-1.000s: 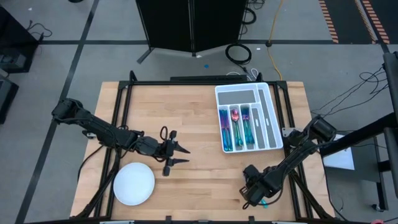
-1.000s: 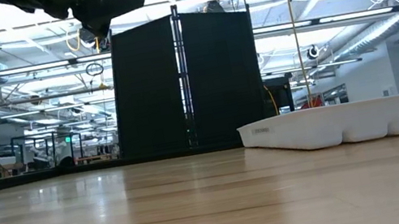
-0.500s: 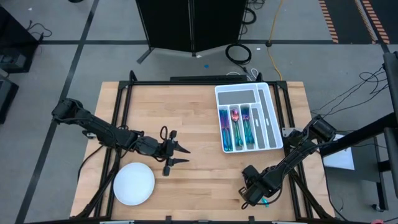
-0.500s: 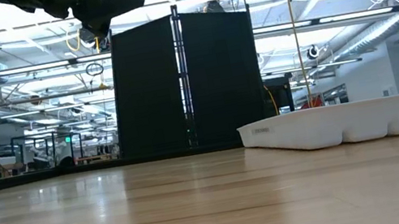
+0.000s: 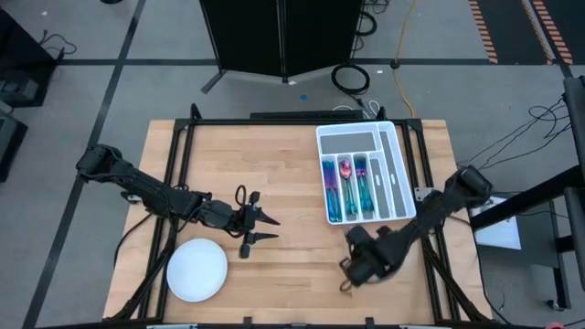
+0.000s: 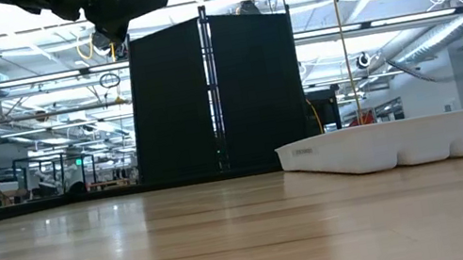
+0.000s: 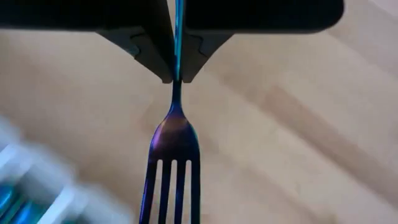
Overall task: Sort silverware
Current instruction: Put the blue fork into the utensil organizer
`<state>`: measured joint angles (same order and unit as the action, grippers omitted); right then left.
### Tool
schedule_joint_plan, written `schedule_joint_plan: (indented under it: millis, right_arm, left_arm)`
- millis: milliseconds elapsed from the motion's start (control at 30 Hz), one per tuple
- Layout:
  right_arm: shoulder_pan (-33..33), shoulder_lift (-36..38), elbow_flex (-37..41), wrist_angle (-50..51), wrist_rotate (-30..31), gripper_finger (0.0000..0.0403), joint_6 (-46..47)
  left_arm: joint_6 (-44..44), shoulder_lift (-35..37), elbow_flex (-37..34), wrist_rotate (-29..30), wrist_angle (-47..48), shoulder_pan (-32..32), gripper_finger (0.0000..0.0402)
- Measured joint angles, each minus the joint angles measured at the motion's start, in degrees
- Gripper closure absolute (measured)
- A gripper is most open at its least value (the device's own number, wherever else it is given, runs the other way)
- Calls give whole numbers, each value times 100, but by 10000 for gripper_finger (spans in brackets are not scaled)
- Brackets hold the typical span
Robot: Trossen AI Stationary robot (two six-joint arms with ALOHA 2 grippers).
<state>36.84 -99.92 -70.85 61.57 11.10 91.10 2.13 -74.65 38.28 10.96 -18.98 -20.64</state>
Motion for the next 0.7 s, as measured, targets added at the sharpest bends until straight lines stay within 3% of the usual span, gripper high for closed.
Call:
schedule_joint_plan:
  millis: [167,367,700]
  right_arm:
    - [-709,815,99,483,382,402,-503]
    - [-2200,1970,720,429,542,402,-1189]
    - [-4636,2534,1964,-1027,-361,403,-2585]
  left_arm:
    - [1,0,0,0,-19,0,244]
    - [39,0,0,0,-49,0,244]
    - [39,0,0,-2,-168,0,244]
